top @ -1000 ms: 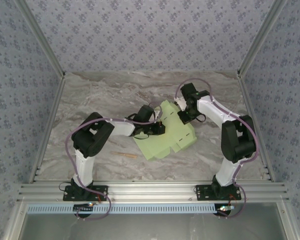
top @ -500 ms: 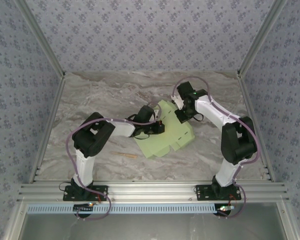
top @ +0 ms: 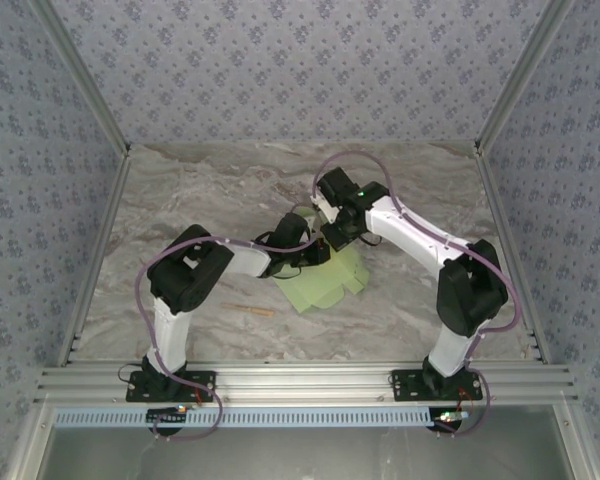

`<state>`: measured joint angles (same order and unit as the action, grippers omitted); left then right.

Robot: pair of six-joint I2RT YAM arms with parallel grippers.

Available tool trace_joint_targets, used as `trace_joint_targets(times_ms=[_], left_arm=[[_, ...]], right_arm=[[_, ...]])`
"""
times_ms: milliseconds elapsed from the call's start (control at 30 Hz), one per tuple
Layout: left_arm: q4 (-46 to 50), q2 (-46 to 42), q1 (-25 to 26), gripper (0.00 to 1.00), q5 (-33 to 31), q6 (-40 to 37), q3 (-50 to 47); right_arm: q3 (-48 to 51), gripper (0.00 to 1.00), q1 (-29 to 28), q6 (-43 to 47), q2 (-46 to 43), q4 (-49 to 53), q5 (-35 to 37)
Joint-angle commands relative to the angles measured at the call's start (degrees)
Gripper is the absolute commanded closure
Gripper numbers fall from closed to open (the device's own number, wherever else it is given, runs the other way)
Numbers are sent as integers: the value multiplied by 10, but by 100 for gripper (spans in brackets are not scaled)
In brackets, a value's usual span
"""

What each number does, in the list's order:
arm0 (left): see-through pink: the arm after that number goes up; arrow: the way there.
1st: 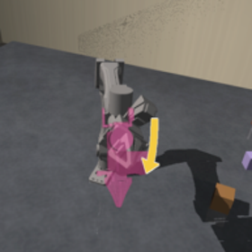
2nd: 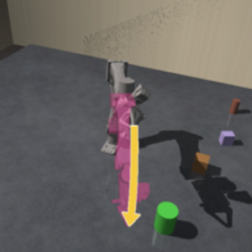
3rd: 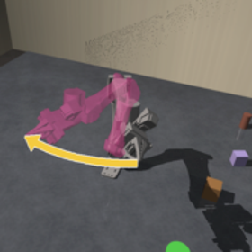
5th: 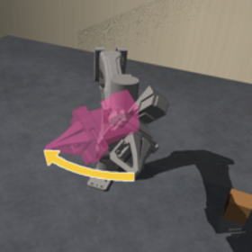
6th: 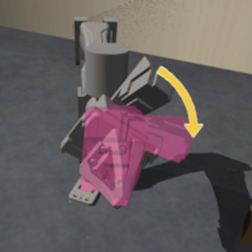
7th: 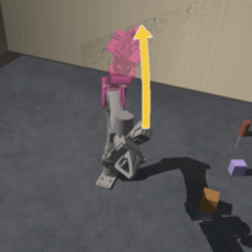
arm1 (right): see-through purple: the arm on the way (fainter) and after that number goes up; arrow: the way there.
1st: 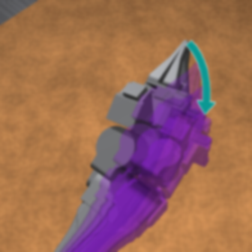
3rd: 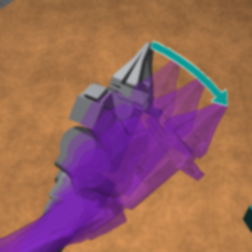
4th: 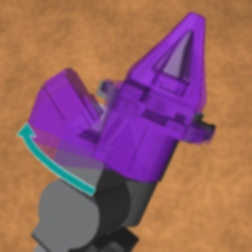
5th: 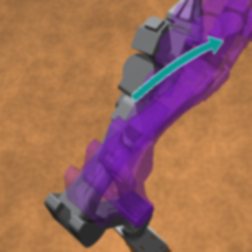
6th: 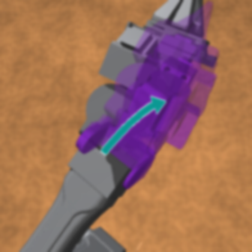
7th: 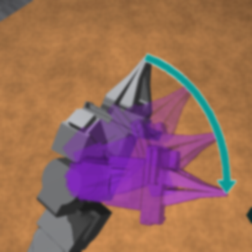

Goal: Fold the paper box

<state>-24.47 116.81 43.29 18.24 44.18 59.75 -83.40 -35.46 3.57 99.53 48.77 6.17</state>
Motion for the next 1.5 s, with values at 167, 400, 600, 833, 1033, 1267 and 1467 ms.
trace_joint_targets(times_ms=[167,400,600,833,1033,1267,1467], left_arm=[[-33,-15,-12,85,21,15,-48],[-40,-74,-33,73,41,8,-77],[-44,-112,-52,64,64,8,-107],[-34,-137,-73,60,70,11,-137],[-35,-173,-118,59,72,6,-174],[-11,-226,-172,55,81,-18,-180],[22,-236,-195,52,96,-28,-144]], right_arm=[[-9,96,3,59,-3,-36,97],[3,97,4,159,-12,-76,162],[36,98,4,257,-13,-129,217],[100,97,-2,362,-14,-251,261],[176,97,-21,447,-12,-397,323],[274,96,-40,553,-38,-597,356],[323,96,-41,592,-66,-678,333]])
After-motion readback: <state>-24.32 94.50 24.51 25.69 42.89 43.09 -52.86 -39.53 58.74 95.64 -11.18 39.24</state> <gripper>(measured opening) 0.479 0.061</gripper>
